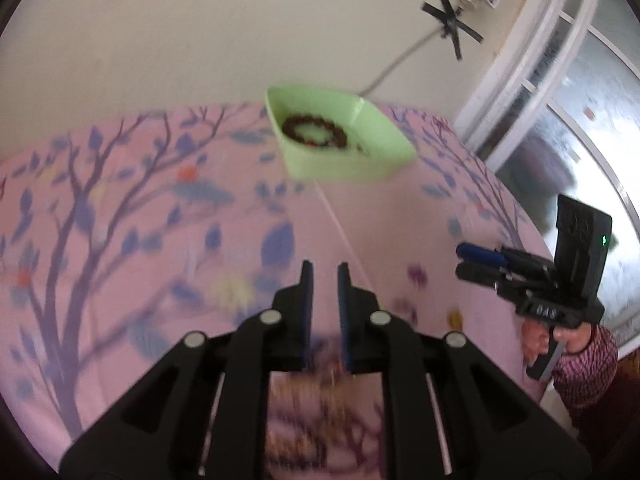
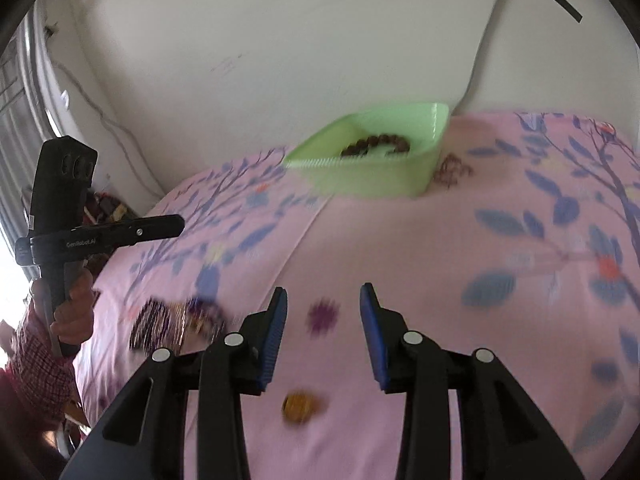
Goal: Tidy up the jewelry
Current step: 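Grasp the red pendant with the left gripper while the right gripper grasps the amber charm, then carry the red pendant and amber charm into the green tray and open both grippers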
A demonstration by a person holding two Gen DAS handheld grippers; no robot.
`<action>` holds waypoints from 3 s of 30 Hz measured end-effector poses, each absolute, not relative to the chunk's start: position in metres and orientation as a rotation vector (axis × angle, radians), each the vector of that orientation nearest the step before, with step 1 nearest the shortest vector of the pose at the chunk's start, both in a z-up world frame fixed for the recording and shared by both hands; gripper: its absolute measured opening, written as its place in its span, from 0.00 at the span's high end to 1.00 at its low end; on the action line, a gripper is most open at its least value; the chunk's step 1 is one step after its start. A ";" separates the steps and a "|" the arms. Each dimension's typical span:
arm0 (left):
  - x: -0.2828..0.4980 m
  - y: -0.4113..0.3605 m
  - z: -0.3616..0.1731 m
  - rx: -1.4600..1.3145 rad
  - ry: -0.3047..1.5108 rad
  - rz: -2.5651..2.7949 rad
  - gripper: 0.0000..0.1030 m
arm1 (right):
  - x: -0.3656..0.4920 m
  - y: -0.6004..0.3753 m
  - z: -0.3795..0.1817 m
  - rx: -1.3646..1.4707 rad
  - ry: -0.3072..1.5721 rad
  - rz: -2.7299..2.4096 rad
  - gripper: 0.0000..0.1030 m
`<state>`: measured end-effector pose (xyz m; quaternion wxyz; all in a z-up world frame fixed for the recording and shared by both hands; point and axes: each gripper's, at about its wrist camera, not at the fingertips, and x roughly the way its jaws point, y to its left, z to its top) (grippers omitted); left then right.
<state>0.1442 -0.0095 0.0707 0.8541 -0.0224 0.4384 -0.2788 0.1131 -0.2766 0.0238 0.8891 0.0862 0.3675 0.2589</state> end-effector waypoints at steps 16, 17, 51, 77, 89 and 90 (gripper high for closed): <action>0.096 -0.043 0.017 0.183 0.908 -0.530 0.76 | 0.067 -0.252 0.008 0.054 0.783 0.483 0.90; 0.097 -0.044 0.017 0.191 0.907 -0.523 0.76 | 0.068 -0.252 0.007 0.052 0.787 0.481 0.90; 0.014 -0.083 0.020 0.225 0.881 -0.676 0.70 | -0.014 -0.237 0.003 -0.121 0.787 0.570 0.92; 0.220 -0.081 0.100 -0.028 0.849 -0.696 0.90 | 0.187 -0.266 0.084 0.175 0.677 0.548 1.00; 0.298 -0.104 0.083 -0.117 0.965 -0.627 0.54 | 0.260 -0.279 0.061 0.396 0.738 0.515 1.00; 0.289 -0.097 0.090 -0.123 0.941 -0.634 0.54 | 0.247 -0.279 0.064 0.388 0.711 0.519 1.00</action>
